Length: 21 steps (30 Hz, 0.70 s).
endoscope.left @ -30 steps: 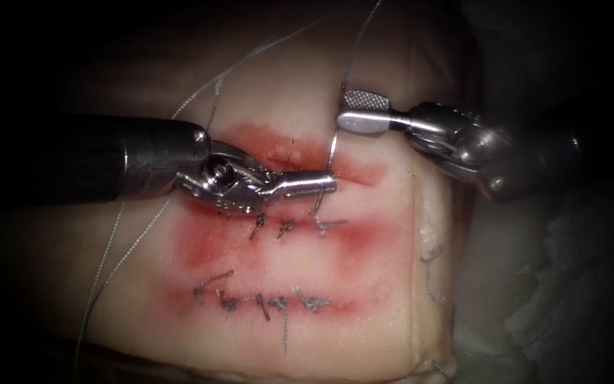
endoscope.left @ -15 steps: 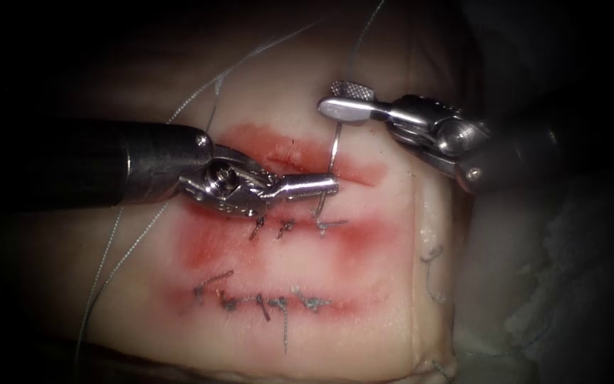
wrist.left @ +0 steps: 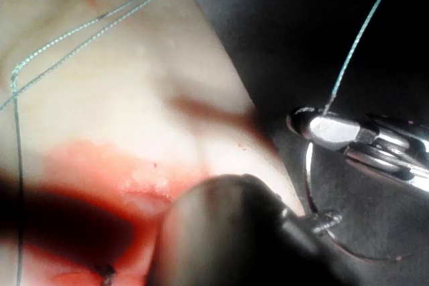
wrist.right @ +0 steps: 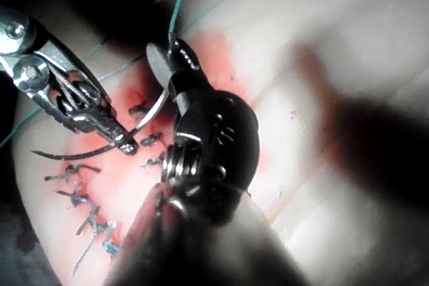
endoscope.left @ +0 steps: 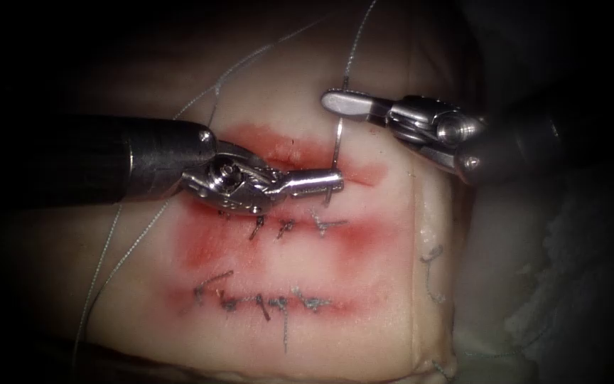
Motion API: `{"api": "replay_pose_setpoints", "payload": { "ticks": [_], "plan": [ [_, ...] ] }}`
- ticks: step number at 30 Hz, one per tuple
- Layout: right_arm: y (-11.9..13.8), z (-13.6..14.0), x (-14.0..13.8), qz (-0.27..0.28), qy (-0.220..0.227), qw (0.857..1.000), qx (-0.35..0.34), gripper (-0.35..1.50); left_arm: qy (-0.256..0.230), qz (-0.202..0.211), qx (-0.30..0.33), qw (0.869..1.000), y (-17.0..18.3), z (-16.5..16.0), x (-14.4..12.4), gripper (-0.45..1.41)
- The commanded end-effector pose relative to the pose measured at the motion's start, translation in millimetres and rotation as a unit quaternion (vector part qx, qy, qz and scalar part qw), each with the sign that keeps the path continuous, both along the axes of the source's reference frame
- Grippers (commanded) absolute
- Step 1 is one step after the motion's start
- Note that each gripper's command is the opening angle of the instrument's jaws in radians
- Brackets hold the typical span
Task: Wound Closure
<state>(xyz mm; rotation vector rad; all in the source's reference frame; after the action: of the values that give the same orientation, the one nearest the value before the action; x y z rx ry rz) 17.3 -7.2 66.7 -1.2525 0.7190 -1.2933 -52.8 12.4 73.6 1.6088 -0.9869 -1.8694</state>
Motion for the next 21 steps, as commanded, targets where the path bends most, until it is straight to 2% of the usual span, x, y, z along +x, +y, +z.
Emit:
{"api": "replay_pose_setpoints", "payload": {
  "ticks": [1, 2, 3, 4, 5, 6, 8, 10, 12, 13, 14, 15, 17, 19, 20, 21],
  "plan": [
    [-0.4, 0.7, 0.6, -0.072, 0.029, 0.992, -0.098, -0.35, 0.000, 0.013, -0.039, 0.999, 1.0, 0.7, -0.8, 0.86],
    [-0.5, 0.9, 0.4, -0.101, 0.053, 0.982, -0.150, -0.35, -0.001, 0.021, -0.057, 0.998, 1.2, 0.8, -0.8, 0.93],
    [-0.5, 1.0, 0.1, -0.127, 0.096, 0.964, -0.214, -0.35, -0.003, 0.034, -0.088, 0.996, 1.8, 0.9, -0.4, 1.01],
    [-0.5, 1.0, -0.1, -0.118, 0.095, 0.963, -0.223, -0.35, -0.002, 0.037, -0.101, 0.994, 2.1, 0.8, -0.1, 1.01],
    [-0.4, 0.9, -0.4, -0.124, 0.084, 0.951, -0.271, -0.35, -0.005, 0.041, -0.105, 0.994, 2.7, 0.4, 0.5, 0.99],
    [-0.4, 0.8, -0.6, -0.137, 0.077, 0.936, -0.316, -0.35, -0.005, 0.038, -0.105, 0.994, 3.7, -0.4, 1.3, 0.98],
    [-0.2, 0.5, -1.0, -0.166, 0.067, 0.896, -0.406, -0.35, 0.000, 0.023, -0.124, 0.992, 5.7, -2.1, 2.9, 0.98],
    [0.2, -0.1, -1.5, -0.192, 0.045, 0.876, -0.440, -0.35, -0.001, 0.002, -0.138, 0.990, 9.0, -4.9, 6.3, 0.98],
    [0.5, -0.8, -1.5, -0.187, 0.008, 0.872, -0.452, -0.35, 0.004, -0.012, -0.130, 0.991, 10.4, -6.0, 8.9, 0.98],
    [0.7, -1.5, -1.7, -0.175, -0.027, 0.875, -0.450, -0.35, 0.008, -0.017, -0.129, 0.991, 10.6, -6.2, 9.9, 0.96],
    [1.3, -2.9, -1.9, -0.159, -0.047, 0.886, -0.432, -0.35, 0.013, -0.024, -0.130, 0.991, 10.6, -5.9, 12.1, 0.94],
    [1.9, -3.9, -2.0, -0.149, -0.054, 0.895, -0.416, -0.35, 0.015, -0.026, -0.131, 0.991, 10.5, -5.6, 13.0, 0.94],
    [2.9, -5.4, -2.1, -0.134, -0.070, 0.902, -0.404, -0.35, 0.018, -0.032, -0.136, 0.990, 9.9, -4.7, 14.6, 0.93],
    [3.7, -6.7, -2.2, -0.124, -0.081, 0.906, -0.396, -0.35, 0.023, -0.022, -0.140, 0.990, 9.5, -4.1, 15.6, 0.89],
    [4.1, -7.3, -2.5, -0.103, -0.092, 0.917, -0.374, -0.35, 0.029, 0.002, -0.162, 0.986, 9.6, -3.6, 16.0, 0.89],
    [3.8, -7.3, -2.5, -0.067, -0.109, 0.921, -0.369, -0.35, 0.039, 0.036, -0.200, 0.978, 9.7, -3.1, 15.8, 0.89]
  ]
}}
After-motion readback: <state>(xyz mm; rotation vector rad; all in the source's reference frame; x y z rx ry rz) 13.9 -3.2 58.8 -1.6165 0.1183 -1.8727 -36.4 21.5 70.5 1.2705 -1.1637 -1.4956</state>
